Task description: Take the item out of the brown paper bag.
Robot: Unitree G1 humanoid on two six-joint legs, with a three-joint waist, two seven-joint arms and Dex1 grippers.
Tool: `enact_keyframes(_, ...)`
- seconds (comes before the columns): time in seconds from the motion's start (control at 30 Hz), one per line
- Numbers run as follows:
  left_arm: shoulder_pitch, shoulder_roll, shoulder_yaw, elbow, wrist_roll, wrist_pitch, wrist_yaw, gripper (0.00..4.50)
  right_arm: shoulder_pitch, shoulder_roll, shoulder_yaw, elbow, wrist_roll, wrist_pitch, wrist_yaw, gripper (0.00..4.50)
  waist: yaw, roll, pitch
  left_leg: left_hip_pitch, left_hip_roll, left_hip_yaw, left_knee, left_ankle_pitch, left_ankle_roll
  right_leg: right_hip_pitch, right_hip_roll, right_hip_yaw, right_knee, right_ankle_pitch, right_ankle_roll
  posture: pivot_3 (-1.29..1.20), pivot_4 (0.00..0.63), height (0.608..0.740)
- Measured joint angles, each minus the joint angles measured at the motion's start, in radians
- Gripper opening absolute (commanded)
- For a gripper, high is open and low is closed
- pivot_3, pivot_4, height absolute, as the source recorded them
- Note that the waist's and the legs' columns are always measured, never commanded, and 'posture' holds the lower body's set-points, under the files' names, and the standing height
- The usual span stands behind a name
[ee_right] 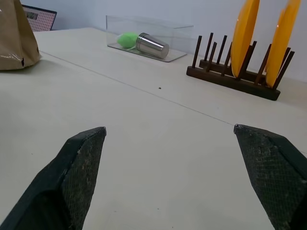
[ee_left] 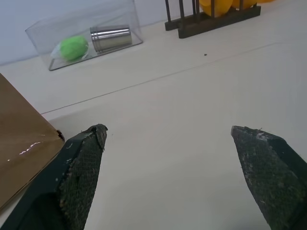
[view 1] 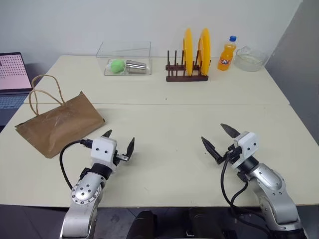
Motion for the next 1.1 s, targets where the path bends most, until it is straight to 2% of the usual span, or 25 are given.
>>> enact_keyframes(0.9,-0.004,0.003,-0.008,0.029,0.028,-0.029,-0.002,4.36,-0.025,-0.008,0.037,0.013,0.001,0.009,0.033,4.5,0.0,0.0,0.0,0.0,0.0,0.0,0.0,0.0,0.0,0.0,0.0,0.0,0.0,0.0,0.0,0.0,0.15,0.74)
enact_keyframes(1.0,0.003,0.038,-0.003,0.03,-0.002,-0.038,-0.056,4.36,-0.04,-0.011,0.052,0.013,0.003,0.026,0.054,4.5,-0.001,0.0,0.0,0.0,0.0,0.0,0.0,0.0,0.0,0.0,0.0,0.0,0.0,0.0,0.0,0.0,0.15,0.74)
enact_keyframes(1.1,0.003,0.128,0.049,0.039,-0.093,-0.041,-0.174,4.36,-0.072,-0.038,0.078,0.011,0.035,0.065,0.108,4.5,-0.003,0.0,0.0,0.0,0.0,-0.001,0.0,0.0,0.0,0.0,0.0,-0.001,0.0,0.0,0.0,0.0,0.15,0.74)
